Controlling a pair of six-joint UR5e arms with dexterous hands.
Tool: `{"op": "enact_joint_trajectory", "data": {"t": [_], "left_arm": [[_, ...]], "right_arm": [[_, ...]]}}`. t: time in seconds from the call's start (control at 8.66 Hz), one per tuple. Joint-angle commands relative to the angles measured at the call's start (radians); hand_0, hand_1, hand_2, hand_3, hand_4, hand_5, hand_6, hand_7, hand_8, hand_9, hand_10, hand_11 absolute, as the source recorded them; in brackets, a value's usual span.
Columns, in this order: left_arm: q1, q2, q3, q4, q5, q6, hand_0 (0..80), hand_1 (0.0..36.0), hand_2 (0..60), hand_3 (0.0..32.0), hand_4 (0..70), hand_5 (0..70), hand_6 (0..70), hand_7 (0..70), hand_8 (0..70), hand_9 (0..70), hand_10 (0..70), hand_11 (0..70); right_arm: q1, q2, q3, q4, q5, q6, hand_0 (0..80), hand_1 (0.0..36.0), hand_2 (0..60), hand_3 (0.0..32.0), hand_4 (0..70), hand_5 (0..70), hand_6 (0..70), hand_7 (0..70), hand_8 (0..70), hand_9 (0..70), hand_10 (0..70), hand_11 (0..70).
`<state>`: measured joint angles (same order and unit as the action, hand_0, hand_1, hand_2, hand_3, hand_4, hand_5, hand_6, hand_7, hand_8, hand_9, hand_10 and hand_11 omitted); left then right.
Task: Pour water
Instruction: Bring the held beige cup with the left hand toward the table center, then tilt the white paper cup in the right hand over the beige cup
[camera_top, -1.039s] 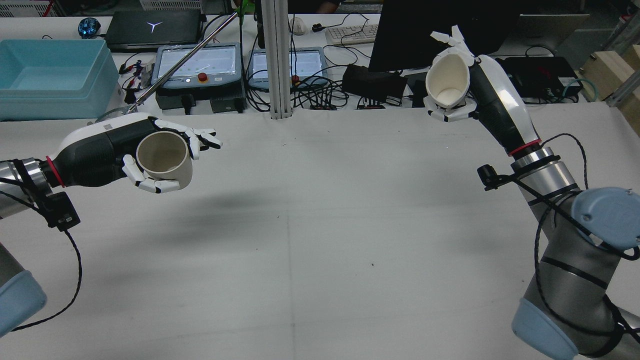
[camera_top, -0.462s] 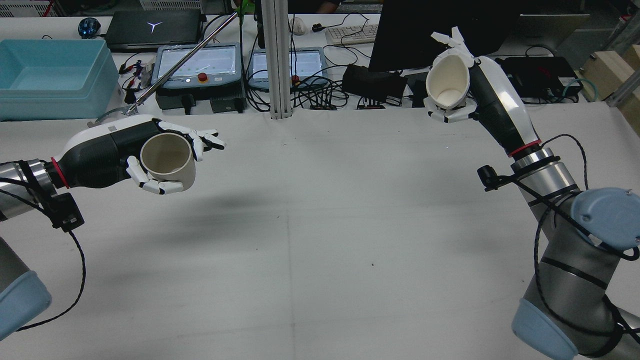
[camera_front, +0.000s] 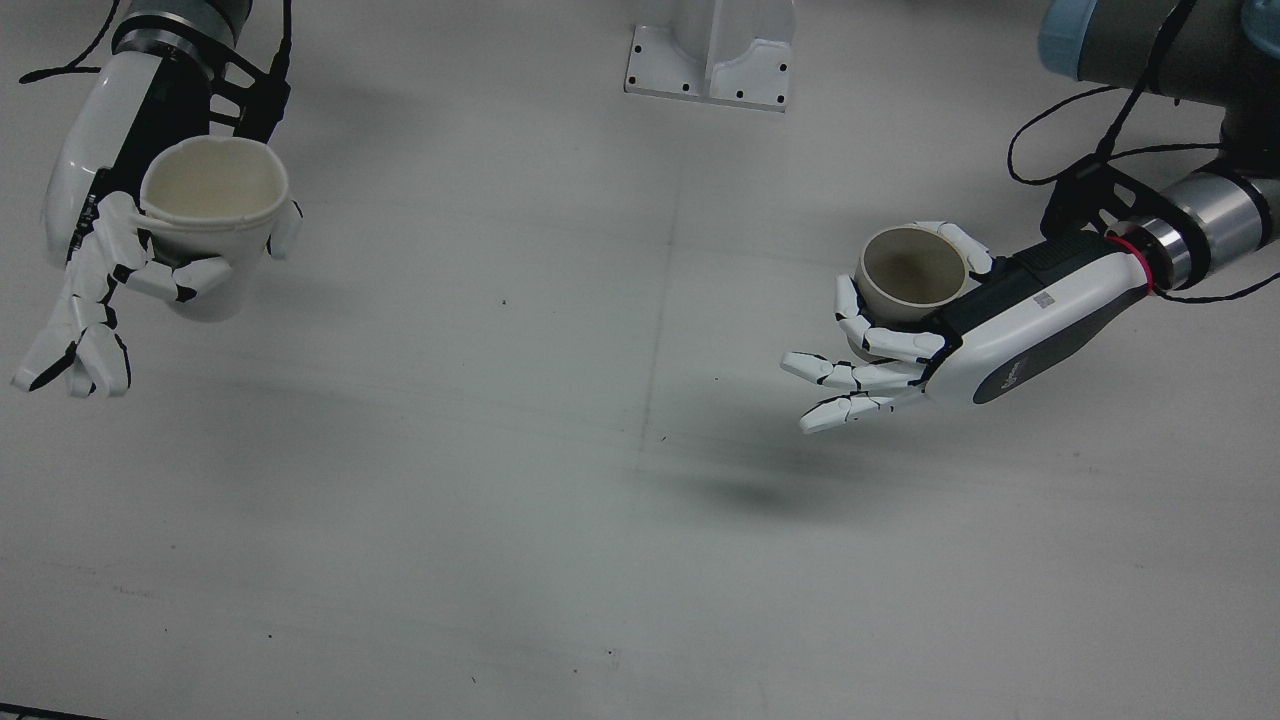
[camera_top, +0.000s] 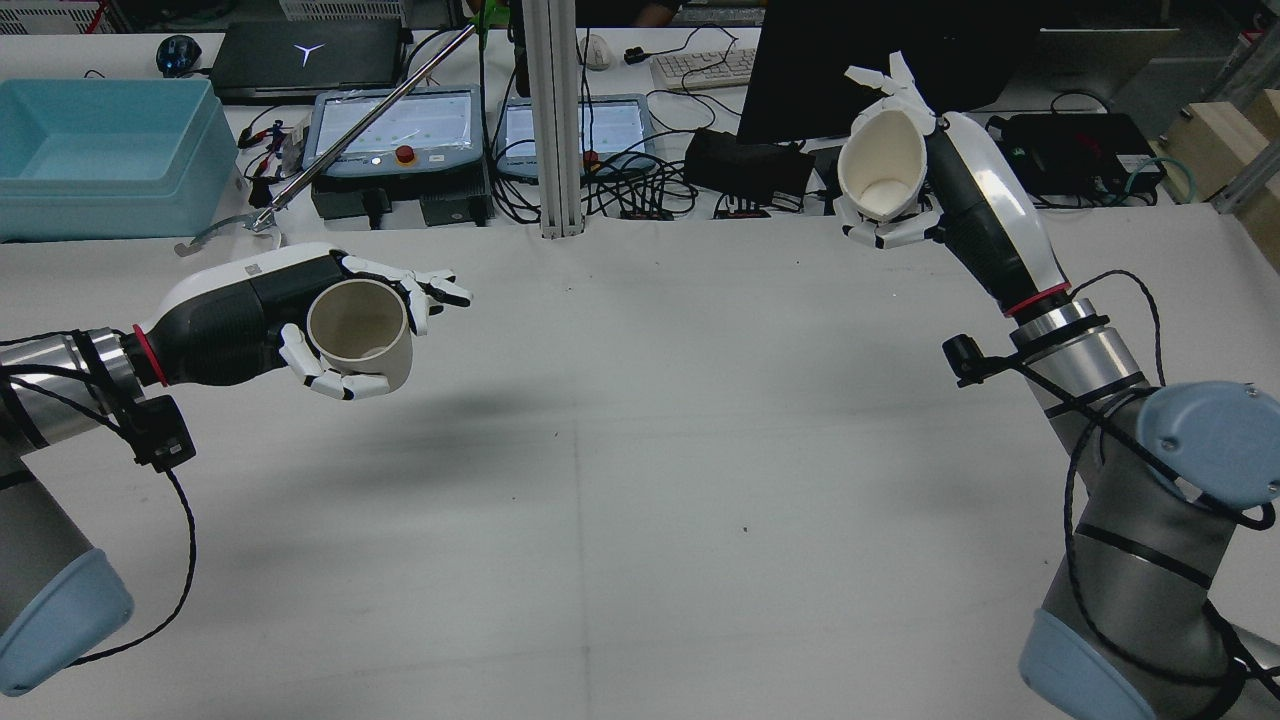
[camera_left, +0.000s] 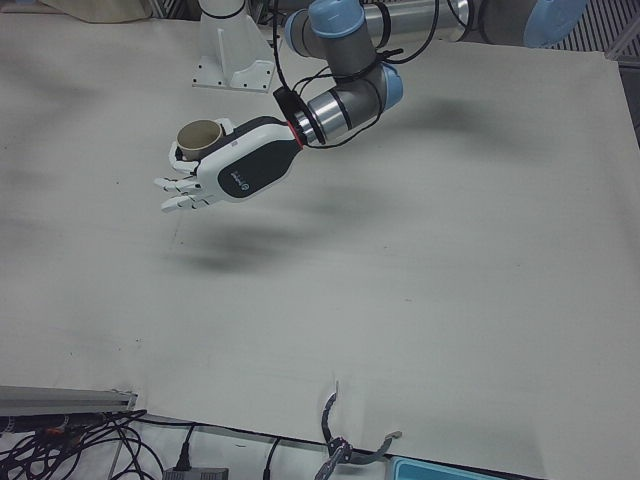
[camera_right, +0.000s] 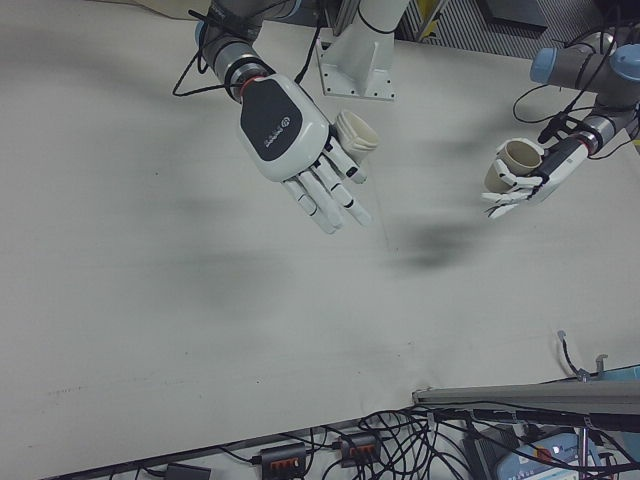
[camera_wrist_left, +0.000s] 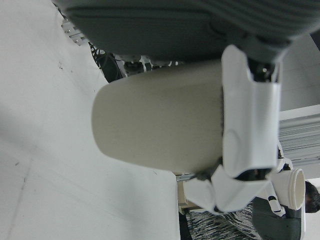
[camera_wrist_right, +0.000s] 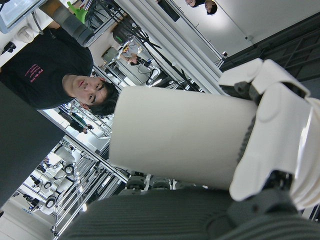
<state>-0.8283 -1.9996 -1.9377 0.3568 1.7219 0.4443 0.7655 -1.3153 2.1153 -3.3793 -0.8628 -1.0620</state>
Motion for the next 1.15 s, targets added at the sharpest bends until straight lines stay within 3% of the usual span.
{"op": "enact_joint_trajectory", "data": {"t": [0.0, 0.35, 0.58, 0.81, 1.04], "left_arm": [[0.135, -0.112, 0.081, -0.026, -0.057, 0.019, 57.2, 25.6, 52.3, 0.0, 70.0, 70.0, 25.0, 18.2, 9.0, 7.2, 8.8, 13.9], [0.294, -0.255, 0.19, -0.024, -0.126, 0.036, 57.8, 26.0, 52.0, 0.0, 70.0, 70.0, 25.1, 18.3, 9.0, 7.1, 8.7, 13.9], [0.32, -0.362, 0.302, -0.047, -0.133, 0.036, 57.6, 26.0, 52.3, 0.0, 70.0, 70.0, 25.2, 18.4, 9.0, 7.2, 8.9, 14.1], [0.325, -0.404, 0.376, -0.078, -0.131, 0.034, 57.8, 26.3, 53.2, 0.0, 70.0, 70.0, 25.6, 18.5, 9.4, 7.4, 9.0, 14.3], [0.324, -0.404, 0.384, -0.084, -0.13, 0.031, 57.7, 26.8, 54.6, 0.0, 70.0, 70.0, 25.3, 18.3, 9.4, 7.3, 9.0, 14.3]], "right_arm": [[-0.014, 0.002, 0.02, -0.002, 0.001, -0.047, 51.5, 29.8, 59.8, 0.0, 22.8, 70.0, 10.0, 17.2, 1.0, 2.0, 5.7, 10.2], [-0.041, 0.027, 0.025, -0.002, -0.007, -0.156, 51.0, 29.0, 59.5, 0.0, 21.5, 70.0, 10.4, 17.1, 1.0, 2.9, 6.0, 10.6], [-0.107, 0.044, 0.055, -0.002, -0.01, -0.272, 50.9, 29.3, 60.0, 0.0, 20.5, 70.0, 10.3, 16.7, 1.0, 2.7, 6.1, 10.8], [-0.181, 0.041, 0.165, -0.011, -0.012, -0.466, 50.7, 30.2, 60.0, 0.0, 19.7, 70.0, 10.7, 17.2, 1.1, 3.5, 6.6, 11.5], [-0.224, 0.035, 0.259, -0.093, -0.018, -0.576, 49.5, 29.3, 60.0, 0.0, 17.3, 70.0, 10.1, 15.2, 1.0, 3.3, 6.8, 11.7]]}}
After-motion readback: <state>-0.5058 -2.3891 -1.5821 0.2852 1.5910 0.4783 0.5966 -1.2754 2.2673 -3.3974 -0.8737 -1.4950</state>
